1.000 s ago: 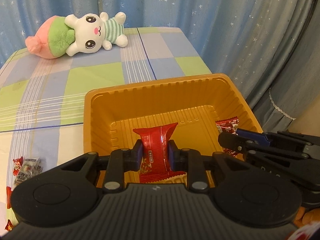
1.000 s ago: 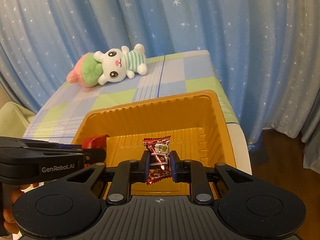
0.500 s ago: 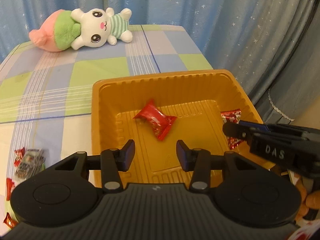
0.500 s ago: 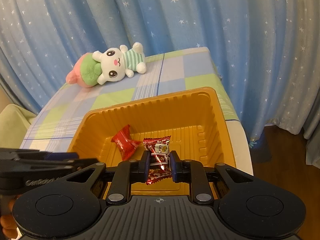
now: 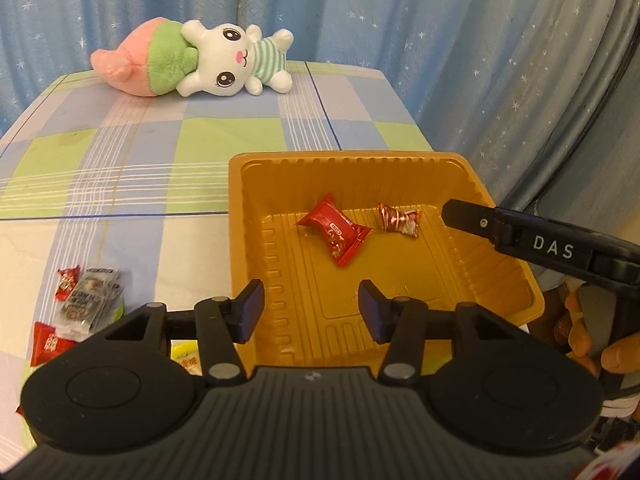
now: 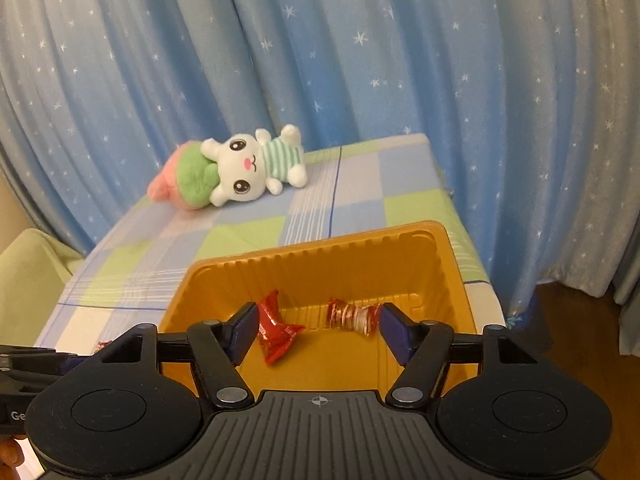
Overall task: Organize snacks
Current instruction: 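Open both tools to drop the candies into the orange tray, then move both open tools back over the scattered candies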
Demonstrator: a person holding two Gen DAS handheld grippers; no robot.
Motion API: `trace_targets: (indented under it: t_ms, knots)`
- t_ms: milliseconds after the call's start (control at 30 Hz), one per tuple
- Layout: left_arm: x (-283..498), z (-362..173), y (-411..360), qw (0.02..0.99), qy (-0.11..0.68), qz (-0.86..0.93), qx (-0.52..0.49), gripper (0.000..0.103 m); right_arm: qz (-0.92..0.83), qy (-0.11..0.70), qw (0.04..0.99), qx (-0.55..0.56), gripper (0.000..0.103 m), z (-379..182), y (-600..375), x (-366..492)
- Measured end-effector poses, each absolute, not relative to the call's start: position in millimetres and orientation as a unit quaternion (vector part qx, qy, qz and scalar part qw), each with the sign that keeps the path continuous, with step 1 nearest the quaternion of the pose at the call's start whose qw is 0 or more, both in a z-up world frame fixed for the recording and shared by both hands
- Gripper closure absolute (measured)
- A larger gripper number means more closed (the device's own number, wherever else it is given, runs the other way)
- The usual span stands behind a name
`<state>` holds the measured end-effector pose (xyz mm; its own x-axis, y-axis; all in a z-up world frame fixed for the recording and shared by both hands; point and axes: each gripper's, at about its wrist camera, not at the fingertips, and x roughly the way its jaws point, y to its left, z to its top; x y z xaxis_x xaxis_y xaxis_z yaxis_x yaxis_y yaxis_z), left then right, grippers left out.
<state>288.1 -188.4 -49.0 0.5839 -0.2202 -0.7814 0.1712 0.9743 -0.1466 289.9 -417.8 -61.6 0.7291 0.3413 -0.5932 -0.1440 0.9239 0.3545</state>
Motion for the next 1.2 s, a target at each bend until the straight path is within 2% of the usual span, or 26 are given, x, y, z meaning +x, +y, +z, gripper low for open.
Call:
trace_targets:
  t_ms: [300,833,1200]
  knots:
    - [253,-41,-168,0.897,0.43,-0.097,-0.031,0.05,0.135,0.346,0.914,0.162,0.035,-57,-426,256]
    - [174,-43,-89,0.898,0.434,-0.021,-0.066,0.049,0.163,0.368,0.906,0.133,0.034,-59,-400,196]
    - [142,-63,-37,0.889,0.454,0.004,-0.068,0.049,0.182,0.397,0.886,0.156,0.034,-68,-356,166]
